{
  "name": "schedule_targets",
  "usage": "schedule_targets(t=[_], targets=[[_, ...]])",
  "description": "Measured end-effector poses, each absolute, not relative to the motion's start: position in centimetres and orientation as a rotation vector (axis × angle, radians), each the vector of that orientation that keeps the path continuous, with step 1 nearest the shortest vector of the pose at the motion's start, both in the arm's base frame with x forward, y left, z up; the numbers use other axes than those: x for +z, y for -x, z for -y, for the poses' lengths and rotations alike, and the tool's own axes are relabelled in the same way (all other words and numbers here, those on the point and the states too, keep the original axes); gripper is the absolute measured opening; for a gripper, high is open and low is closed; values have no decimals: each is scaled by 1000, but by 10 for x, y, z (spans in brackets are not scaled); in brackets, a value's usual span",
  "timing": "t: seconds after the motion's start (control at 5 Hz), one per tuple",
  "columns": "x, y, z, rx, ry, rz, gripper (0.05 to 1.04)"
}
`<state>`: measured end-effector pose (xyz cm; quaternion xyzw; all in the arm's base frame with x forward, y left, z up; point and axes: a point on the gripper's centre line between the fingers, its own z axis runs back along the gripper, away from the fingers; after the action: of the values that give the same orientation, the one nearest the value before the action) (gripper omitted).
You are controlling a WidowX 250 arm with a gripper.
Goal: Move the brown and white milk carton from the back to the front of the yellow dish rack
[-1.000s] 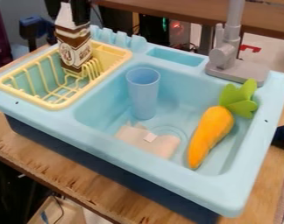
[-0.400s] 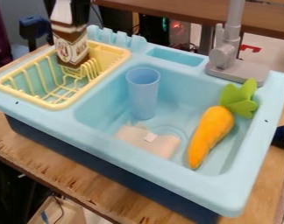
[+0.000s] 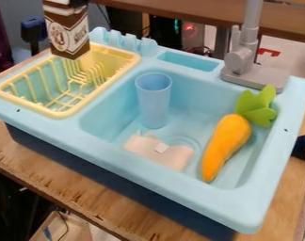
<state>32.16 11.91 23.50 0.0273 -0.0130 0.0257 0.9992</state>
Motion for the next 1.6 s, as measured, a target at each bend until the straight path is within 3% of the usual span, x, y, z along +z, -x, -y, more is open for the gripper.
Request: schedule_targets(t=[0.2, 0.4, 0.8, 1.2, 1.4, 1.6], targets=[[229, -304, -106, 42, -31, 3, 849], [203, -292, -101, 27, -6, -66, 848], [160, -298, -92, -74, -23, -67, 848], [156, -293, -95, -84, -9, -21, 891], [157, -288, -96, -44, 7, -38, 1012], [176, -292, -96, 3, -1, -7, 1007]])
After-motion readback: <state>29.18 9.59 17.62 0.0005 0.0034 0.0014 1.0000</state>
